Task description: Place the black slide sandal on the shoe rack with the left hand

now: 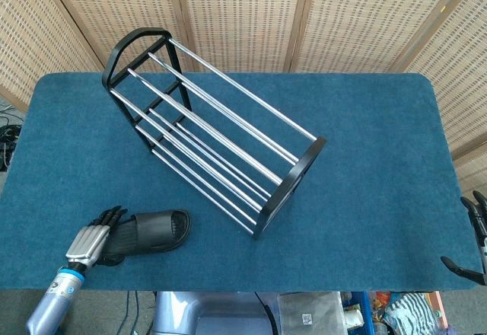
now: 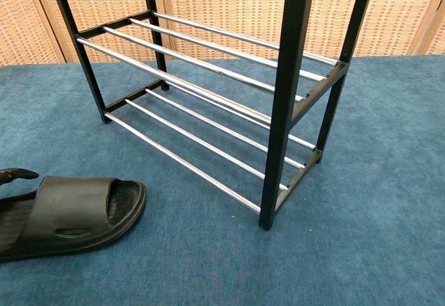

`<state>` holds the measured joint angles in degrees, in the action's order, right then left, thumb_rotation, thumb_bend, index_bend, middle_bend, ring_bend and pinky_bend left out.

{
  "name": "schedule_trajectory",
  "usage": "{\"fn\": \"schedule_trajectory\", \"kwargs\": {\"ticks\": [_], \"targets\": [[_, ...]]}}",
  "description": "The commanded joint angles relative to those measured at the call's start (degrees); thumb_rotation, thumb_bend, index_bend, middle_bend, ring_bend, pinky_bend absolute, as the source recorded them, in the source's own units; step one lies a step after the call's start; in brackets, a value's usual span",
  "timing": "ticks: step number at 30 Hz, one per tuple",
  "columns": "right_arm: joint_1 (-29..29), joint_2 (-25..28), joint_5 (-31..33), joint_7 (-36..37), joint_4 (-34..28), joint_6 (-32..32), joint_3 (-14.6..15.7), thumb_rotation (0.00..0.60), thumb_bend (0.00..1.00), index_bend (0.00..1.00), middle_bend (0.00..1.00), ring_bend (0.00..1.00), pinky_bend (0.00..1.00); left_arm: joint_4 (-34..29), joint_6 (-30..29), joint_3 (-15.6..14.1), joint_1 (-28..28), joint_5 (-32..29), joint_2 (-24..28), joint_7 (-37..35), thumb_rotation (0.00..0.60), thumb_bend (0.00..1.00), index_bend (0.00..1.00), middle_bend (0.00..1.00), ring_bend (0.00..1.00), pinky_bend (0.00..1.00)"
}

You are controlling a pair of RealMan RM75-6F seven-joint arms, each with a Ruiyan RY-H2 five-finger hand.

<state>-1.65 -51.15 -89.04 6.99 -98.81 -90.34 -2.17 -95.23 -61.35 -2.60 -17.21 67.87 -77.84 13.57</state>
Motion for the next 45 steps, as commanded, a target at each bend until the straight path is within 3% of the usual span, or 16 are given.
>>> {"fn": "schedule_trajectory", "kwargs": {"ticks": [1,7,15,27,40,45], "targets": [[0.1,0.0,0.1,0.0,0.0,0.2,0.0,0.6,0.0,0.0,0.0,0.0,0.0,0.5,-0.4,0.5,-0.2,-1.0,-1.4,1.9,0.6,0.21,0.0,0.02,0.06,0.2],[0.1,0.2,0.0,0.3,-0.1,0.2,0.1,0.6,0.0,0.0,0.0,0.0,0.0,1.2,-1.8,1.1,0.1,-2.4,-3.6,3.8,0.6,0.22,0.01,0.2,0.21,0.33],[0.1,0.3,-0.1,0.5,-0.1,0.4,0.2,0.6,0.0,0.0,0.0,0.0,0.0,1.6,-3.2,1.2,0.5,-2.8,-5.1,5.8,0.6,0.22,0.26,0.38,0.36,0.46],[0.2,0.3,-0.3,0.3,-0.2,0.6,0.3,0.6,0.0,0.0,0.0,0.0,0.0,0.0,-8.0,0.9,3.0,3.1,-0.2,-1.3,0.6,0.22,0.28,0.4,0.37,0.47],[0.2,0.3,-0.5,-0.3,-0.8,0.8,0.6,0.6,0.0,0.0,0.0,0.0,0.0,-4.8,-13.8,-0.6,7.2,11.5,13.0,-16.6,0.6,0.22,0.28,0.4,0.37,0.47],[0.3,0.4,-0.4,-0.2,-0.8,0.9,0.5,0.6,0.0,0.0,0.0,0.0,0.0,-7.3,-17.7,0.7,8.5,13.2,17.6,-21.1,0.6,0.22,0.28,0.4,0.37,0.47]]}}
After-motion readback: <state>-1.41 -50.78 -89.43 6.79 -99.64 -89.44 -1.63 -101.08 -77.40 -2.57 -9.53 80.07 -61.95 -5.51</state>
